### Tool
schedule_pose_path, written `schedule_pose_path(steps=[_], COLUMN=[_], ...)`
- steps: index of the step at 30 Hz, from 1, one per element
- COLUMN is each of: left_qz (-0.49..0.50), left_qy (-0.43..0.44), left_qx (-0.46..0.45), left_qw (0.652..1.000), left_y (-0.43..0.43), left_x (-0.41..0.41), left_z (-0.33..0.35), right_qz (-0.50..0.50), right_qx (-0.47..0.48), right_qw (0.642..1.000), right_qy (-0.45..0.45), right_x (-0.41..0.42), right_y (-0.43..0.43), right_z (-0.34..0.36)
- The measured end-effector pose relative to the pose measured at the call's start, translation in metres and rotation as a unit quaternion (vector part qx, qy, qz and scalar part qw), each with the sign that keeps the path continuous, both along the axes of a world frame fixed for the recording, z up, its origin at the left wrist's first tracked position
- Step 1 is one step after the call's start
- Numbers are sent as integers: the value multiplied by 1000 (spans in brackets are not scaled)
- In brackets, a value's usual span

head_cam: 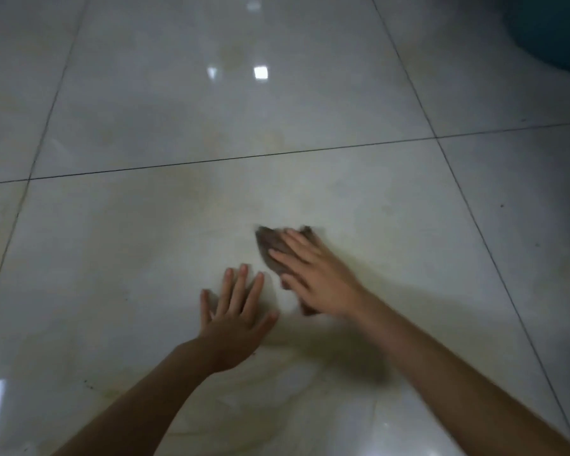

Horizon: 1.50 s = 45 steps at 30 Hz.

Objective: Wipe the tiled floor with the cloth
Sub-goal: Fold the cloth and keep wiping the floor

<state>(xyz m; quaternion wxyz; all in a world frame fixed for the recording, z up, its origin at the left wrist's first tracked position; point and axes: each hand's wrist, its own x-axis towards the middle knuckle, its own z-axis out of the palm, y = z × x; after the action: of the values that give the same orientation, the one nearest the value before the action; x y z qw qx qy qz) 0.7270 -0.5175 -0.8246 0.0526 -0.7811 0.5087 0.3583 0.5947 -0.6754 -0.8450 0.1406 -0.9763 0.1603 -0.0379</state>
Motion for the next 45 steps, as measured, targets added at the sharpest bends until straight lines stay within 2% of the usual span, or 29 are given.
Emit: schedule_pose_path(steps=[1,2,4,7,9,11,13,16,19,22,24,25,27,28,30,31,32,35,37,39,41,43,44,45], left_qz=[1,-1,-11,30,75,108,137,173,211,229,241,244,250,253,256,259,262,271,275,275,277,282,283,283], left_qy=[15,20,-9,-82,-100,-111,-123,-138,-143,-155,-156,-156,-156,-155,-156,-156,-159,-163,-162,-162,-167,-166,-164,-164], left_qx=[-34,-70,-130,-164,-164,-154,-145,-131,-124,-115,-113,-112,-114,-117,-122,-126,-128,-132,-142,-151,-145,-140,-137,-135], left_qw=[999,997,991,983,978,976,972,966,959,954,951,951,949,948,946,945,943,939,937,936,935,935,935,935], left_y=[5,13,37,81,109,135,158,190,215,244,265,275,293,299,309,312,314,317,319,323,332,346,354,362], left_x=[7,16,36,64,82,100,117,134,146,162,173,177,183,185,187,187,187,184,181,181,185,191,193,194], left_z=[4,8,13,16,15,13,9,4,4,5,5,4,2,0,-3,-5,-7,-10,-7,-2,1,3,3,4], right_qz=[13,-20,-174,-402,-469,-424,-342,-225,5,218,237,185,6,-93,-277,-329,-334,-217,-100,47,188,332,363,336], right_qx=[-20,-42,-63,-66,-38,-38,-33,-18,34,74,46,57,71,63,40,28,19,15,17,67,84,49,15,12], right_qw=[1000,999,982,913,882,905,938,967,996,973,970,981,996,992,959,944,942,973,992,995,979,942,932,942], right_qy=[-12,-23,-32,-23,-11,-13,-50,-117,-86,-23,-7,-12,-50,-53,-29,-24,-29,-74,-78,-55,-8,13,8,9], right_x=[-12,-25,-42,-16,30,83,136,192,214,214,204,195,172,161,155,161,172,200,208,210,220,231,238,247], right_y=[-17,-34,-58,-62,-46,-13,40,143,223,202,153,123,70,54,50,65,90,207,305,373,372,325,296,267], right_z=[-1,-2,-3,-9,-12,-11,-9,-8,-8,-4,7,10,13,11,2,-4,-6,-9,-13,-9,-4,2,5,8])
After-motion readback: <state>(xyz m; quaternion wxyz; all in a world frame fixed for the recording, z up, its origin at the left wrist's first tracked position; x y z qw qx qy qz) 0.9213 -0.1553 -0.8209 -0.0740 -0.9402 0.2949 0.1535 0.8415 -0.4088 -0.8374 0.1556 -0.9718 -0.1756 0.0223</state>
